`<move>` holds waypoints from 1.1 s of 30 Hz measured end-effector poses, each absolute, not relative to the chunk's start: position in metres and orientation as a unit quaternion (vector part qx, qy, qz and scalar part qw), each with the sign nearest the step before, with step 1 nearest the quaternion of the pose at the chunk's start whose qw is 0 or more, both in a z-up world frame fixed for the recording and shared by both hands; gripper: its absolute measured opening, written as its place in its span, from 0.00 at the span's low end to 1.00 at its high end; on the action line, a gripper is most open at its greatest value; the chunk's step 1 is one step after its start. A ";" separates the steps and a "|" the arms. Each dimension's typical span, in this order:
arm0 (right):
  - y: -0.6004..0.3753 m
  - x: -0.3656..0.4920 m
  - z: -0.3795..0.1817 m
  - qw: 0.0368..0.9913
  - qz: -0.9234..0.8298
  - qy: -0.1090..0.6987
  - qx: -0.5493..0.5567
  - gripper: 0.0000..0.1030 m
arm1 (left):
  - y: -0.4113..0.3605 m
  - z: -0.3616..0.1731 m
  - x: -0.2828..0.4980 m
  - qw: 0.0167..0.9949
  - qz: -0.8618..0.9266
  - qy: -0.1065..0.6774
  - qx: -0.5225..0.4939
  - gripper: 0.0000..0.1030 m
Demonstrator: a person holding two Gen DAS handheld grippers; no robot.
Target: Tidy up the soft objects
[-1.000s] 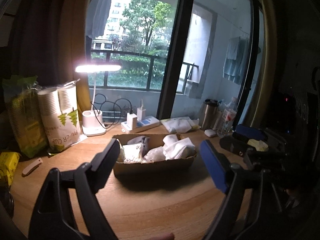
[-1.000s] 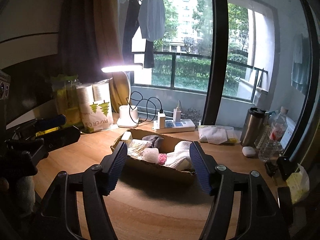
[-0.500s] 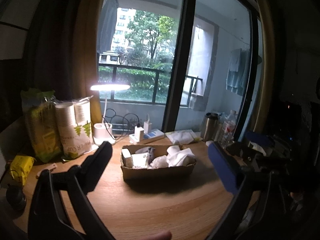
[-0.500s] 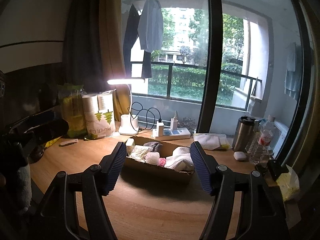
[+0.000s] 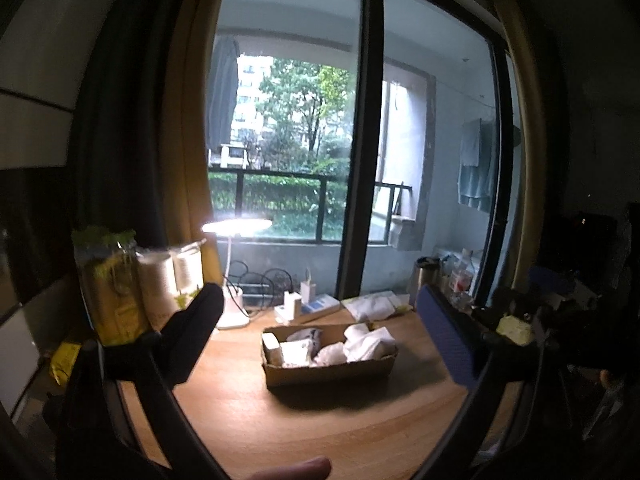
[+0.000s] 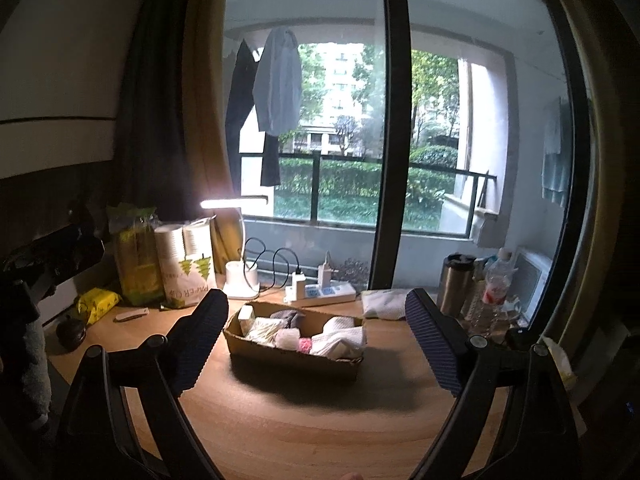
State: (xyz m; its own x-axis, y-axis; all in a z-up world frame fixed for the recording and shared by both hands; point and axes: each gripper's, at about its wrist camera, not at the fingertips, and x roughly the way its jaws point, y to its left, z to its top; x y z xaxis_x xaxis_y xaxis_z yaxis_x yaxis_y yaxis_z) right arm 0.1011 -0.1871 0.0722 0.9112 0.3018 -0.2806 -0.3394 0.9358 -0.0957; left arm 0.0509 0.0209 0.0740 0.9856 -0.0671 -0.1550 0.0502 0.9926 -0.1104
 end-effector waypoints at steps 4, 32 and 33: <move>-0.192 0.096 0.081 0.979 0.155 0.114 -0.068 0.90 | 0.022 0.080 0.049 0.995 -0.028 0.073 -0.055 0.96; -0.201 0.095 0.083 0.982 0.142 0.105 -0.064 0.90 | 0.012 0.082 0.054 0.995 -0.036 0.073 -0.051 0.96; -0.201 0.096 0.083 0.982 0.142 0.104 -0.064 0.90 | 0.011 0.083 0.054 0.995 -0.037 0.073 -0.050 0.96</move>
